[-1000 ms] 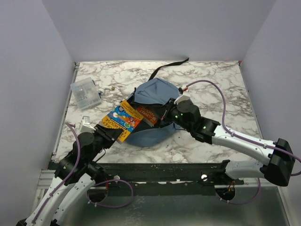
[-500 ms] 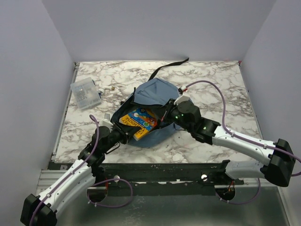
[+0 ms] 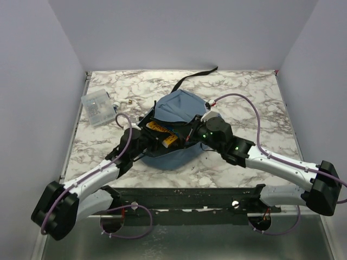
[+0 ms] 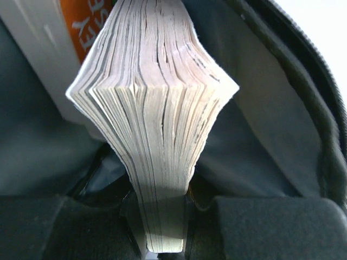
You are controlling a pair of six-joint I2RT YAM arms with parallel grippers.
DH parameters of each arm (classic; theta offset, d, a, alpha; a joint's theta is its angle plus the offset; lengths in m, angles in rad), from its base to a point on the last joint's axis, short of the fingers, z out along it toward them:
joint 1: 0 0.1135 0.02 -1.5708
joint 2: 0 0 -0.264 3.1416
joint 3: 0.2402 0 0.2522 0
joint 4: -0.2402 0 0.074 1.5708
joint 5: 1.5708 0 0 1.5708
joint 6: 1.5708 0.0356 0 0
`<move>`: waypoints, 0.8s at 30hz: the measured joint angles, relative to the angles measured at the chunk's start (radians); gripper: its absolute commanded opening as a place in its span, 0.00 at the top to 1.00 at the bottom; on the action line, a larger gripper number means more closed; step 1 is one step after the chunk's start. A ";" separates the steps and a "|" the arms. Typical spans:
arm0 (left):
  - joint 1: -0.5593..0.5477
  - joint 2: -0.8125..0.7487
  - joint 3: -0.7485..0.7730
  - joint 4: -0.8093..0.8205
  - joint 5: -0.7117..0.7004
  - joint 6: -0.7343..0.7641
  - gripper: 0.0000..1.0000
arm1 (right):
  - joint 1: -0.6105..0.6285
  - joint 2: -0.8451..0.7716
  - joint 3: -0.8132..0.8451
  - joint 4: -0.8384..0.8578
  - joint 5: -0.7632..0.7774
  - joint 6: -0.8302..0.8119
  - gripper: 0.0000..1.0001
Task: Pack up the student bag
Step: Place the book in the student bag.
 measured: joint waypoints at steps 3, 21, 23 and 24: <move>-0.008 0.135 0.054 0.063 -0.030 0.005 1.00 | 0.000 0.000 0.000 0.002 -0.002 0.000 0.99; 0.015 0.398 0.126 0.203 0.106 0.072 0.03 | 0.000 -0.075 -0.052 -0.002 0.036 -0.026 0.99; 0.021 0.362 0.095 0.201 0.125 0.089 0.07 | 0.000 -0.075 -0.054 -0.003 0.036 -0.026 0.99; 0.023 0.344 0.076 0.200 0.132 0.094 0.11 | 0.000 -0.075 -0.055 -0.002 0.036 -0.026 0.99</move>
